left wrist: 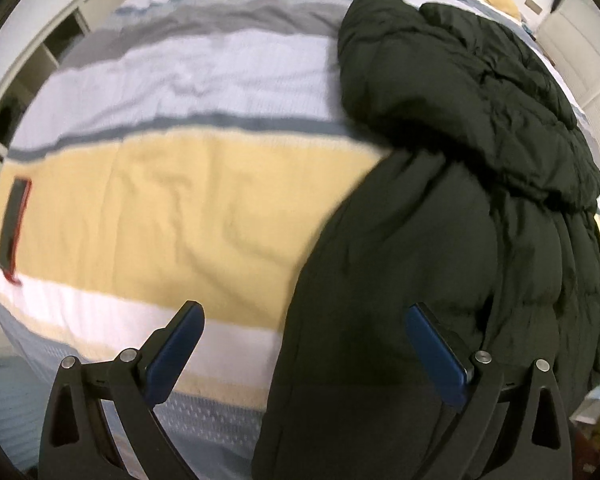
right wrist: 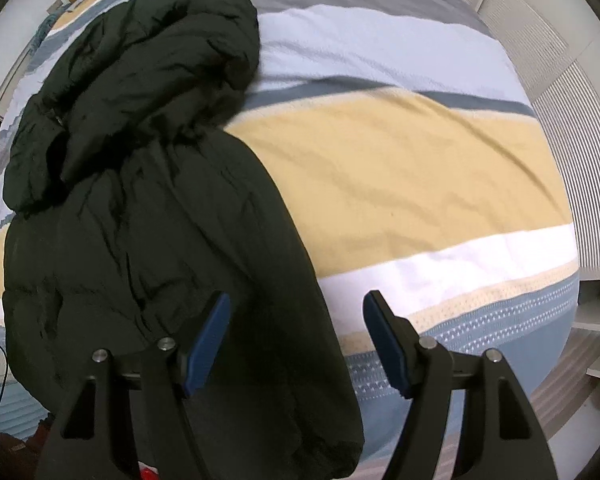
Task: Fold large clothes
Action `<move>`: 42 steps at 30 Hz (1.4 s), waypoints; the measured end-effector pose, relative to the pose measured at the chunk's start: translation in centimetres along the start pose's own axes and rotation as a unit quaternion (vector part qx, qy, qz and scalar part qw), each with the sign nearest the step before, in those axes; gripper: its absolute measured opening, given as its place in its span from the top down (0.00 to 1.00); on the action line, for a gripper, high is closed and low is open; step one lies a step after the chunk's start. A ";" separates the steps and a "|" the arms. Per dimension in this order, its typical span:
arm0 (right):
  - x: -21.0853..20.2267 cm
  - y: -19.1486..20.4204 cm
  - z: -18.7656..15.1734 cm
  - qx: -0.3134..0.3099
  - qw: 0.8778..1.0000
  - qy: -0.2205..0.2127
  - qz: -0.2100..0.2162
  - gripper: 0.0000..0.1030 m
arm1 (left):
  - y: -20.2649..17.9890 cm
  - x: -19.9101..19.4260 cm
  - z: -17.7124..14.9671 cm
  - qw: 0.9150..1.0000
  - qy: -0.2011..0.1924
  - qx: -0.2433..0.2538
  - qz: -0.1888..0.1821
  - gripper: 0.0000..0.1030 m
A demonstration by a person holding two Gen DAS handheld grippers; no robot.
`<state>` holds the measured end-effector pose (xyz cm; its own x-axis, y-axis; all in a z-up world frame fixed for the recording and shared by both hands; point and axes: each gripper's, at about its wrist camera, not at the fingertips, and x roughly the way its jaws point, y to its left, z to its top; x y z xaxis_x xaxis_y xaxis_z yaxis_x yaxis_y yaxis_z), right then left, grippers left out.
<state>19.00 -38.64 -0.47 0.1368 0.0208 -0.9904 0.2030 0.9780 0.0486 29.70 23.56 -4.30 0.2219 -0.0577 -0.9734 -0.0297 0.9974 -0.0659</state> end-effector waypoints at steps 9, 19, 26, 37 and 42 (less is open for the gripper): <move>1.0 -0.2 -1.4 -0.007 0.999 0.032 -0.014 0.34 | 1.2 4.0 -4.2 0.996 0.057 -0.027 -0.071 0.03; 2.0 -2.8 -3.8 0.038 0.997 0.058 0.038 0.34 | 2.8 6.9 -6.8 0.985 0.098 -0.076 -0.123 0.02; 4.3 -5.3 -6.3 0.075 0.989 0.092 0.093 0.34 | 3.4 8.9 -7.3 0.975 0.124 -0.099 -0.158 0.01; 8.2 -5.7 -9.9 0.101 0.968 0.117 0.199 0.29 | 3.4 9.7 -10.4 0.963 0.149 -0.117 -0.193 0.01; 8.8 -4.9 -10.4 0.093 0.961 0.133 0.223 0.29 | 1.7 9.0 -11.9 0.962 0.153 -0.113 -0.195 0.07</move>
<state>9.16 -41.10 -10.74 0.0034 0.5059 -0.8626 0.3550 0.8058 0.4740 20.06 24.25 -15.78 -0.0364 -0.4706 -0.8816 -0.2218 0.8640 -0.4521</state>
